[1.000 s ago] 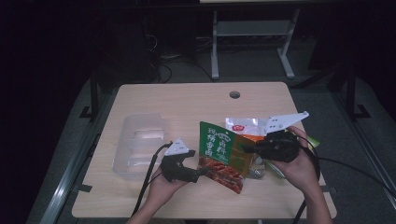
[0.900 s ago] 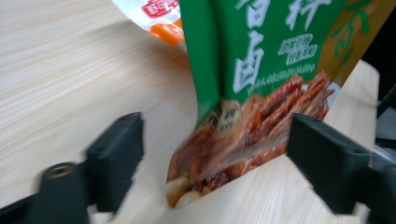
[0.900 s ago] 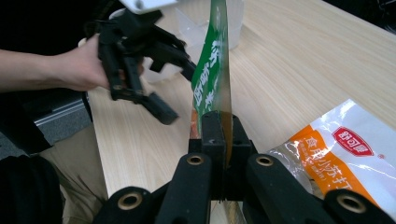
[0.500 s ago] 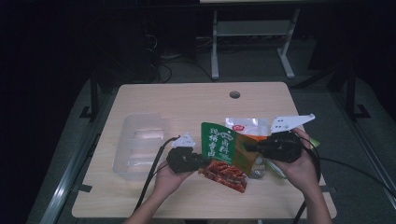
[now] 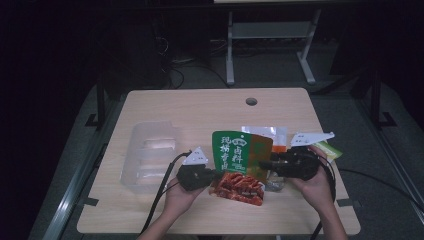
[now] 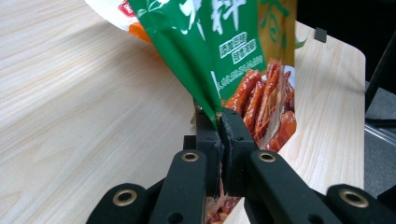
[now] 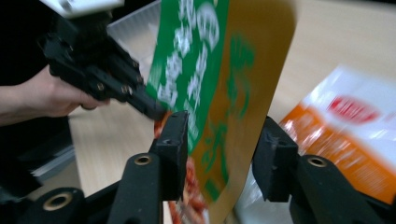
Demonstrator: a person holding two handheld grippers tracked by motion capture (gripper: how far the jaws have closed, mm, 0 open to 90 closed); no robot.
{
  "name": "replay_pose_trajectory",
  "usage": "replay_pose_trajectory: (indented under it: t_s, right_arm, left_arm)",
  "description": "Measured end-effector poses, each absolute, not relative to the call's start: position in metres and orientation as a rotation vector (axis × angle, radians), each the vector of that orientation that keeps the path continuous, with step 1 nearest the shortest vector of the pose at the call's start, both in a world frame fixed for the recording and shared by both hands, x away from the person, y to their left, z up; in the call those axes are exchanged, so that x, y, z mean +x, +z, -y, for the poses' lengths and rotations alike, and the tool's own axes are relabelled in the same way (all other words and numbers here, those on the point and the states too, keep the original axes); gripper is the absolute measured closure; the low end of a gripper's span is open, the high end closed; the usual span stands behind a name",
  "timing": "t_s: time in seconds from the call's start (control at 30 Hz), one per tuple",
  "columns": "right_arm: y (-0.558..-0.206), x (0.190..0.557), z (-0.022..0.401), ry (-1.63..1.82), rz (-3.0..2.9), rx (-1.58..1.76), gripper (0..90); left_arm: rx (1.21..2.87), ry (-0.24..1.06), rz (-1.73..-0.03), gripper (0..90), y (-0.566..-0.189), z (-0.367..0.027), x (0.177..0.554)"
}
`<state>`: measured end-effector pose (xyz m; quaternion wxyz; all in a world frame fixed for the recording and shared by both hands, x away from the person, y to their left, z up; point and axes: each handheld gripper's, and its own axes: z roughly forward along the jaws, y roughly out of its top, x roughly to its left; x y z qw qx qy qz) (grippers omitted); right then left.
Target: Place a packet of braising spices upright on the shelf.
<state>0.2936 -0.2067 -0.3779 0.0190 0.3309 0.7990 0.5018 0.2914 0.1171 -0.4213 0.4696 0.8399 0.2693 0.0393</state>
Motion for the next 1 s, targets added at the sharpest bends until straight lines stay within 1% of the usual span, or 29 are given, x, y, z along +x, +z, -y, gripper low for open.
replay_pose_trajectory:
  t_s: [0.03, 0.13, 0.17, 0.2, 0.23, 0.37, 0.53, 0.6, 0.77, 0.83, 0.87, 1.0]
  right_arm:
    - [-0.393, 0.296, 0.207, 1.610, -2.505, 1.067, 57.9]
    - [-0.402, 0.298, 0.203, 1.615, -2.521, 1.100, 60.4]
    - [-0.405, 0.299, 0.196, 1.593, -2.539, 1.101, 62.4]
    - [-0.405, 0.299, 0.196, 1.593, -2.539, 1.101, 62.4]
    - [-0.405, 0.298, 0.189, 1.553, -2.538, 1.095, 67.3]
    - [-0.410, 0.299, 0.185, 1.533, -2.561, 1.117, 69.1]
    - [-0.418, 0.301, 0.180, 1.501, -2.578, 1.167, 69.3]
    - [-0.420, 0.302, 0.177, 1.495, -2.578, 1.171, 70.9]
    - [-0.423, 0.304, 0.173, 1.521, -2.586, 1.189, 79.3]
    - [-0.423, 0.304, 0.173, 1.525, -2.598, 1.172, 81.0]
    - [-0.422, 0.302, 0.172, 1.519, -2.633, 1.146, 88.9]
    - [-0.419, 0.300, 0.170, 1.517, -2.661, 1.091, 89.5]
  left_arm:
    - [2.054, 0.098, -0.663, 87.3, -0.422, -0.118, 0.291]
    - [2.047, 0.092, -0.672, 87.4, -0.423, -0.120, 0.290]
    - [2.048, 0.099, -0.677, 87.3, -0.424, -0.123, 0.290]
    - [2.048, 0.099, -0.677, 87.3, -0.424, -0.123, 0.290]
    - [2.048, 0.101, -0.679, 87.3, -0.424, -0.124, 0.290]
    - [2.035, 0.096, -0.691, 87.3, -0.424, -0.131, 0.288]
    - [2.030, 0.102, -0.691, 87.4, -0.425, -0.131, 0.286]
    - [2.024, 0.103, -0.691, 87.4, -0.425, -0.130, 0.285]
    - [2.030, 0.101, -0.691, 87.4, -0.426, -0.131, 0.283]
    - [2.029, 0.096, -0.684, 87.3, -0.426, -0.132, 0.281]
    - [2.033, 0.092, -0.683, 86.8, -0.426, -0.134, 0.278]
    - [2.041, 0.090, -0.678, 83.7, -0.426, -0.138, 0.271]
